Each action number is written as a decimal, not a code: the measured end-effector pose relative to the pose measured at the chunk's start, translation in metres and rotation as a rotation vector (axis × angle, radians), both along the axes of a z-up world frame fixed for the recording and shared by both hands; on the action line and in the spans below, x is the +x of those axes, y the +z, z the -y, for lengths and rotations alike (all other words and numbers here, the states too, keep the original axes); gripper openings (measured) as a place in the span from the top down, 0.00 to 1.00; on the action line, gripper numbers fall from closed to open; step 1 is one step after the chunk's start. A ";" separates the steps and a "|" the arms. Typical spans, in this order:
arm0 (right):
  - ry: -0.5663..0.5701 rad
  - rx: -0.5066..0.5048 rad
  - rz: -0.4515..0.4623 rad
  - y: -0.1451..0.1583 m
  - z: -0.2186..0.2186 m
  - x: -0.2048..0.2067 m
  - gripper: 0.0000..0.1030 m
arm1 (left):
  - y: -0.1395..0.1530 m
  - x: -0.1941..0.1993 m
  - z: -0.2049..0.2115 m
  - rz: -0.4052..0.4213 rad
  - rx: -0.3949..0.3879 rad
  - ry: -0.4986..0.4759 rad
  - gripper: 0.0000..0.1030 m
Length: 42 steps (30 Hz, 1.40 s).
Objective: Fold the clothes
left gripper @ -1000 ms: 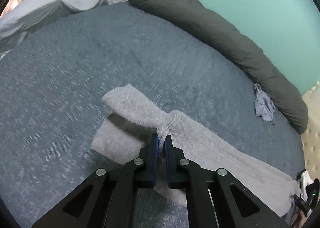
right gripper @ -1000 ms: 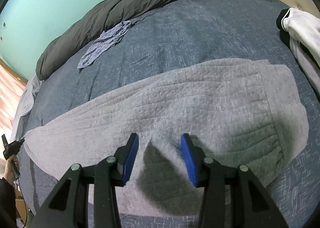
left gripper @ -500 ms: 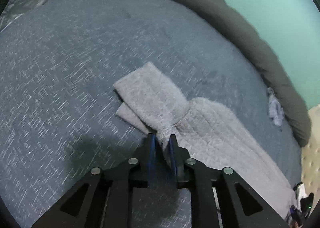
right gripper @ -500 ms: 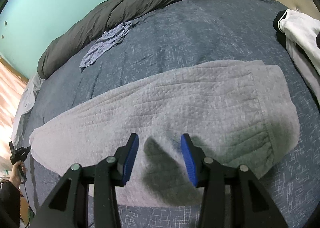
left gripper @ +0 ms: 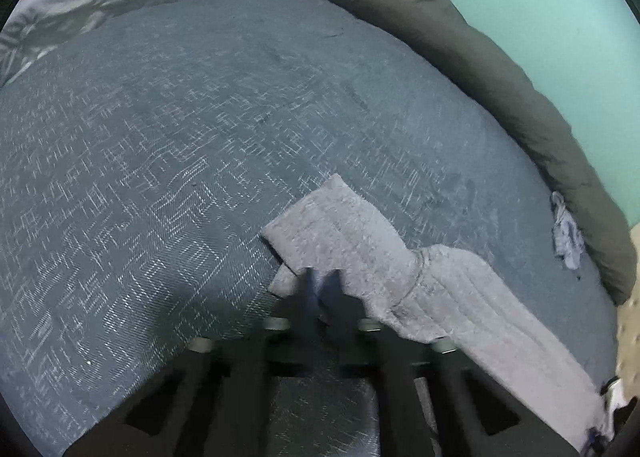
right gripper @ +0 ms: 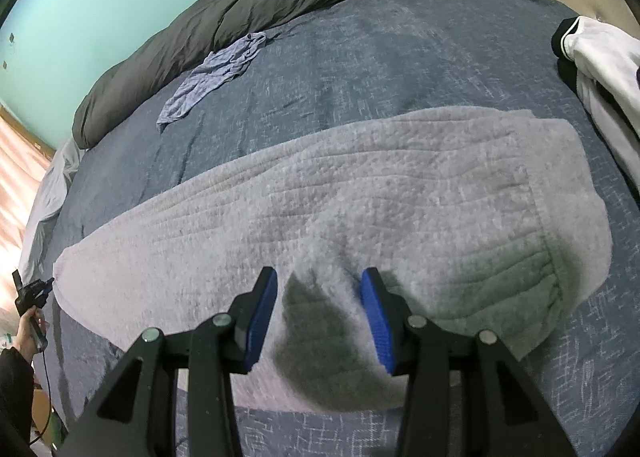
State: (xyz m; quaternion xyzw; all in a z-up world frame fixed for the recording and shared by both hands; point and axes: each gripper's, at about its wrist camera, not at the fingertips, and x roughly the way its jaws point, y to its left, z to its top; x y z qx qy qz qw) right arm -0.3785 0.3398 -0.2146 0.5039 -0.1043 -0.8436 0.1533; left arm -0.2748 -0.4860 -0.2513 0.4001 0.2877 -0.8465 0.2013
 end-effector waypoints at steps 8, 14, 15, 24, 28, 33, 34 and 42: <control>-0.044 0.004 -0.009 0.002 -0.023 0.005 0.57 | 0.008 0.009 0.006 0.017 -0.064 0.032 1.00; -0.127 0.014 -0.041 0.016 -0.062 0.016 0.54 | 0.019 0.008 -0.004 0.027 -0.099 -0.004 1.00; -0.143 0.018 -0.043 0.018 -0.070 0.017 0.52 | 0.023 0.008 -0.011 0.023 -0.102 -0.030 1.00; -0.204 0.070 -0.042 0.018 -0.106 0.016 0.44 | 0.024 -0.009 -0.118 -0.038 -0.049 -0.256 0.90; -0.219 0.075 -0.029 0.013 -0.120 0.015 0.45 | 0.022 -0.012 -0.182 -0.070 -0.012 -0.348 0.87; -0.208 0.053 -0.003 -0.003 -0.124 0.012 0.61 | 0.020 -0.019 -0.251 -0.110 0.021 -0.437 0.84; -0.203 0.053 -0.006 -0.004 -0.125 0.010 0.70 | 0.020 -0.016 -0.263 -0.117 0.029 -0.452 0.84; -0.126 0.138 -0.099 0.022 -0.122 0.001 0.94 | 0.009 0.004 -0.328 -0.139 0.054 -0.514 0.83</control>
